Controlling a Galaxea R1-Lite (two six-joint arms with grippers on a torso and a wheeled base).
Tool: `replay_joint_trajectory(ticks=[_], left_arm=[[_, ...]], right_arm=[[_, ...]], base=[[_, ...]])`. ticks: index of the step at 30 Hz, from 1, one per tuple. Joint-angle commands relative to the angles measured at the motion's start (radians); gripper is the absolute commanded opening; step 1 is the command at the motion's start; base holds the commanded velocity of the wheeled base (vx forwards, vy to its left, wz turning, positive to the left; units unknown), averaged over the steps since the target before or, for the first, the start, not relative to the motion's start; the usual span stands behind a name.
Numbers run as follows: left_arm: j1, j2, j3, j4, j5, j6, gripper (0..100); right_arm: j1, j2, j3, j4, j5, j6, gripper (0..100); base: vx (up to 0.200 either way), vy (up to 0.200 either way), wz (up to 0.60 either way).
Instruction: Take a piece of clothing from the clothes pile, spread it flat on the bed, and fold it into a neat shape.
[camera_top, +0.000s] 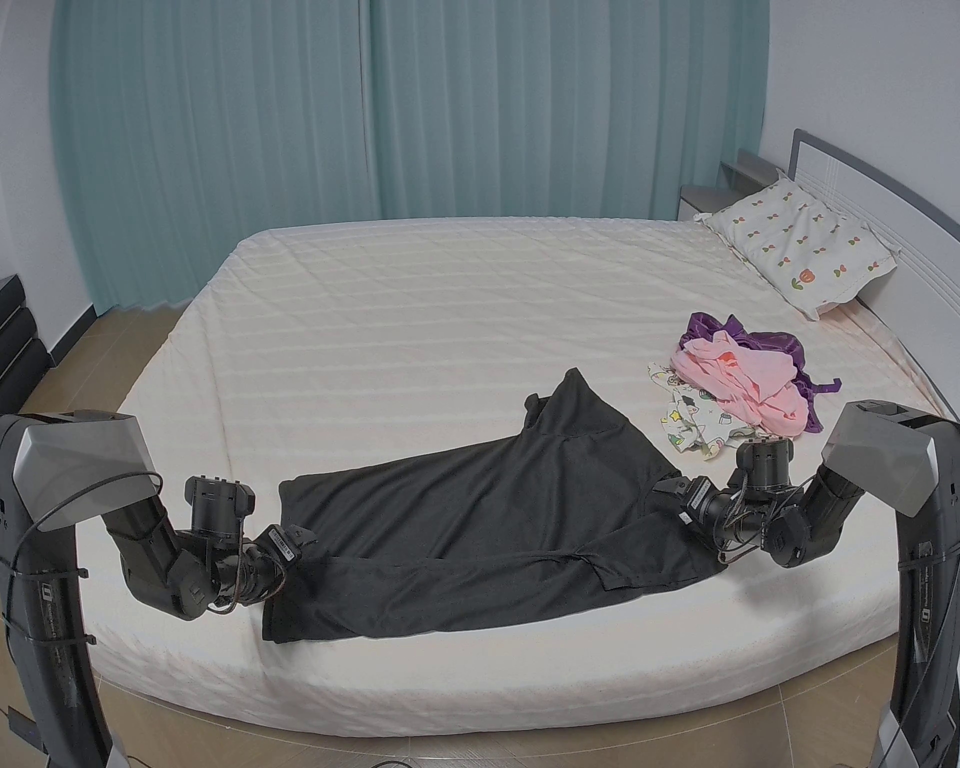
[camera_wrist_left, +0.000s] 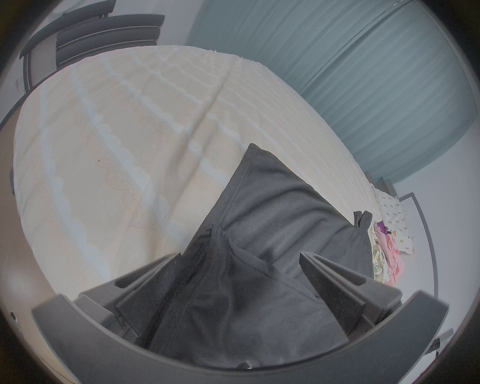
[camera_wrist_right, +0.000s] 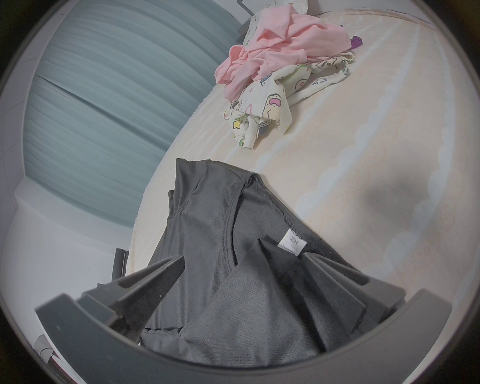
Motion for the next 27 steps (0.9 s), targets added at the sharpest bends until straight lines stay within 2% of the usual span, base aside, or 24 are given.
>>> replay_joint_trajectory(ticks=[1, 8, 9, 20, 27], left_arm=[[-0.003, 0.04, -0.019, -0.006, 0.011, 0.002, 100], [-0.003, 0.062, -0.044, -0.004, 0.023, 0.003, 100], [-0.005, 0.065, -0.047, -0.004, 0.033, 0.003, 0], [-0.014, 0.089, -0.039, -0.003, 0.169, -0.008, 0], [-0.008, 0.08, -0.036, -0.003, 0.188, -0.051, 0]], right_arm=[[0.003, 0.011, -0.004, 0.0, 0.001, 0.0, 100], [0.005, 0.016, -0.004, 0.0, -0.001, -0.003, 100], [0.005, 0.016, -0.004, 0.0, -0.001, -0.003, 100], [0.005, 0.016, -0.002, 0.0, -0.001, -0.005, 100], [0.005, 0.016, -0.001, -0.002, -0.001, -0.008, 100]], base=[[0.0, 0.0, 0.0], [0.0, 0.0, 0.0], [0.0, 0.0, 0.0], [0.0, 0.0, 0.0], [0.0, 0.0, 0.0]])
